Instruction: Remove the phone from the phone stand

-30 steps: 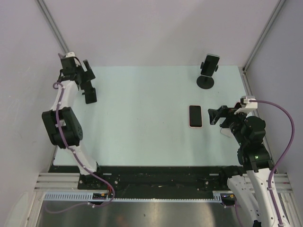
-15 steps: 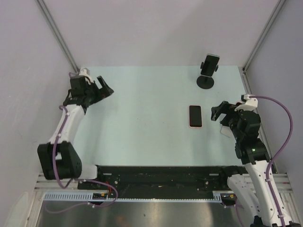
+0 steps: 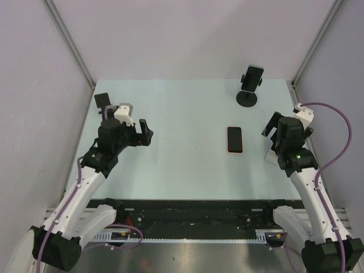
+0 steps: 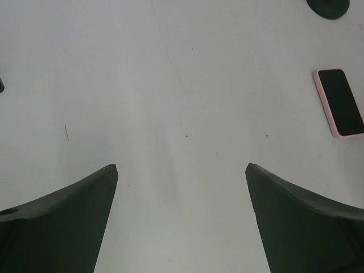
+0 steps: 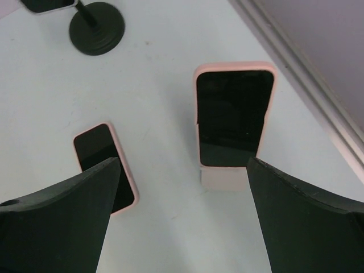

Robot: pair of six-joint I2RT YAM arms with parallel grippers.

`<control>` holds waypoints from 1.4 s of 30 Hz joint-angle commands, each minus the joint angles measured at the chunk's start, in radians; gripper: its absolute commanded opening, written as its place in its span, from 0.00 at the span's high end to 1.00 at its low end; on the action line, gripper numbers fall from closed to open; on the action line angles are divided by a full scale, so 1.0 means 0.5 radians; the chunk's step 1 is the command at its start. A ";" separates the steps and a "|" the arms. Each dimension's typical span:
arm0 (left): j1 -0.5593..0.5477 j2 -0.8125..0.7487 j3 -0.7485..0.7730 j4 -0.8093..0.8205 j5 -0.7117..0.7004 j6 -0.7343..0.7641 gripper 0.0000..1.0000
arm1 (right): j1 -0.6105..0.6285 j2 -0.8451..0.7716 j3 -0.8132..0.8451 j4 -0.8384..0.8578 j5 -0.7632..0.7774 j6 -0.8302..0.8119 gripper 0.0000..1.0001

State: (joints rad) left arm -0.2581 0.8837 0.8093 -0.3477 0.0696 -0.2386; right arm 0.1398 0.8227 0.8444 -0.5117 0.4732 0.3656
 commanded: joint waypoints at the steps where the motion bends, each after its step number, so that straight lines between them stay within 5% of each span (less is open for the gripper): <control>1: -0.201 -0.095 -0.029 0.011 -0.280 0.235 0.00 | -0.043 0.131 0.146 0.097 0.305 -0.044 0.00; 16: -0.527 -0.224 -0.063 -0.007 -0.468 0.336 0.00 | -0.540 0.588 0.219 0.305 -0.139 -0.026 0.00; 35: -0.591 -0.190 -0.072 -0.010 -0.422 0.345 0.00 | -0.623 0.867 0.219 0.404 -0.173 -0.102 0.00; 42: -0.591 -0.178 -0.069 -0.010 -0.382 0.348 0.00 | -0.626 0.803 0.219 0.358 -0.173 -0.111 0.21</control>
State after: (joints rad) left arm -0.5472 0.7933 0.7795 -0.3630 -0.1459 -0.0952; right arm -0.1677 1.2560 0.9188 -0.3374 0.3748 0.3210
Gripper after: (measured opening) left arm 0.996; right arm 0.852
